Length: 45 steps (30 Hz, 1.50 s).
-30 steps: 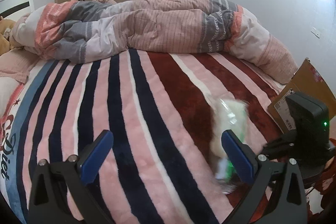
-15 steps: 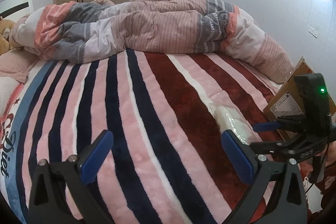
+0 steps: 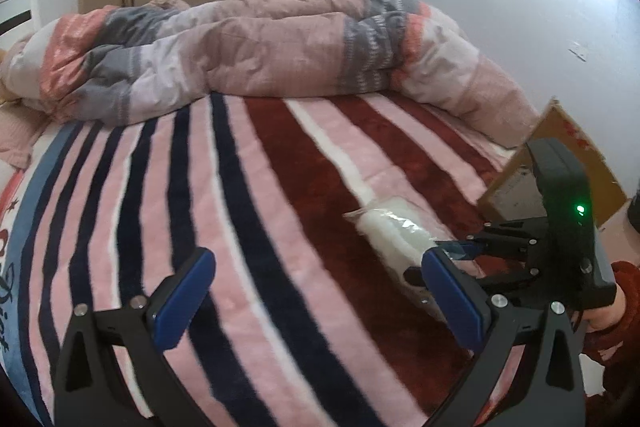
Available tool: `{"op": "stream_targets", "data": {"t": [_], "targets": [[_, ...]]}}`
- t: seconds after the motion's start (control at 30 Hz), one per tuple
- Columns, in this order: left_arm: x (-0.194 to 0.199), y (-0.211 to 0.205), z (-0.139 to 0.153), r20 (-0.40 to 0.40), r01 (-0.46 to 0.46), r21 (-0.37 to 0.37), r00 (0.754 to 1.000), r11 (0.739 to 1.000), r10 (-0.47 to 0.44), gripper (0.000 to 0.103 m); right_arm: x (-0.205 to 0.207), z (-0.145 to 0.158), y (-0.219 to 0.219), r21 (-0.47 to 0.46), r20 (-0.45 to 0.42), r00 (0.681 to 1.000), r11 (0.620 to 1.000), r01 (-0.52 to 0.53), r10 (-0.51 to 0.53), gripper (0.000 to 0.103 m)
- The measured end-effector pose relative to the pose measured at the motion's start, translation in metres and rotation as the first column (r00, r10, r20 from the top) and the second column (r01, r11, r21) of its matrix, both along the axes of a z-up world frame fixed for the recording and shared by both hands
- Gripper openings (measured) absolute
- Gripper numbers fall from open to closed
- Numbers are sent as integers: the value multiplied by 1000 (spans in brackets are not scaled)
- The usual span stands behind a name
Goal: Organize soft objects
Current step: 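Grasp the white bag with the left gripper while the right lifts the brush bag, then lower both bags into the box and open both grippers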
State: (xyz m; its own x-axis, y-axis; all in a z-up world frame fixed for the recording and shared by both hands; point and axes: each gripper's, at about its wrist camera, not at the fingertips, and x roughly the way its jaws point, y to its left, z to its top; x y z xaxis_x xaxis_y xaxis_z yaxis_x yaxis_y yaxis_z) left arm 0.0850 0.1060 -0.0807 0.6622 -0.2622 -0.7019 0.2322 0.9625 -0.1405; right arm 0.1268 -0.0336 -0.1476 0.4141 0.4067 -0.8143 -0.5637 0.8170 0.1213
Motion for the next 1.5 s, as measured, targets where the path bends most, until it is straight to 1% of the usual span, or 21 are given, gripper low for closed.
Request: {"op": "stream_targets", "data": {"t": [0.13,0.2,0.33,0.37,0.4,0.43,0.47,0.53,0.57,0.6,0.7,0.83,0.97,1.13,1.27,1.33,1.5], "targets": [[-7,-17,17,23,43,-32,999,999,-42,102,-24,31,-5,64,51,997,996,-58,55,29],[-13,-30,32,43,71,-40,997,997,-70,102,-38,51,-7,93,96,991,991,-98,89,29],[-24,-51,58,72,116,-67,991,991,-111,100,-68,95,-22,180,167,974,967,-181,151,29],[-27,-58,66,84,133,-82,988,988,-126,92,-73,104,-26,189,183,970,962,-195,161,29],[-31,-65,75,99,154,-95,985,984,-144,80,-79,113,-31,193,206,964,959,-209,169,29],[-33,-69,81,108,167,-103,982,981,-156,72,-85,123,-35,194,231,957,955,-223,176,29],[-37,-77,90,121,189,-112,977,976,-175,59,-92,133,-41,191,258,949,954,-231,179,29],[-42,-92,105,136,219,-120,970,968,-202,55,-99,147,-54,188,289,942,955,-231,171,29],[-45,-102,114,157,224,-101,966,969,-207,50,-101,156,-65,194,304,938,953,-233,167,29],[-48,-108,120,171,230,-89,962,969,-213,49,-103,161,-71,198,310,936,952,-232,164,29],[-53,-138,143,208,242,-58,952,969,-225,48,-104,178,-97,212,331,931,949,-234,156,29],[-51,-172,160,230,267,-32,940,963,-253,48,-104,196,-134,182,375,915,956,-228,147,29],[-39,-215,166,231,302,-10,928,953,-291,48,-96,198,-175,181,381,915,960,-212,130,29],[-22,-263,160,213,333,10,920,943,-327,48,-81,191,-221,192,374,923,967,-170,87,30],[-2,-293,143,168,347,28,923,937,-347,49,-66,174,-245,191,361,930,971,-143,66,31],[7,-306,132,138,348,48,926,936,-351,49,-56,161,-255,193,347,936,972,-134,60,31],[28,-322,105,73,334,90,937,938,-340,49,-36,132,-262,201,331,941,970,-136,63,33]]}}
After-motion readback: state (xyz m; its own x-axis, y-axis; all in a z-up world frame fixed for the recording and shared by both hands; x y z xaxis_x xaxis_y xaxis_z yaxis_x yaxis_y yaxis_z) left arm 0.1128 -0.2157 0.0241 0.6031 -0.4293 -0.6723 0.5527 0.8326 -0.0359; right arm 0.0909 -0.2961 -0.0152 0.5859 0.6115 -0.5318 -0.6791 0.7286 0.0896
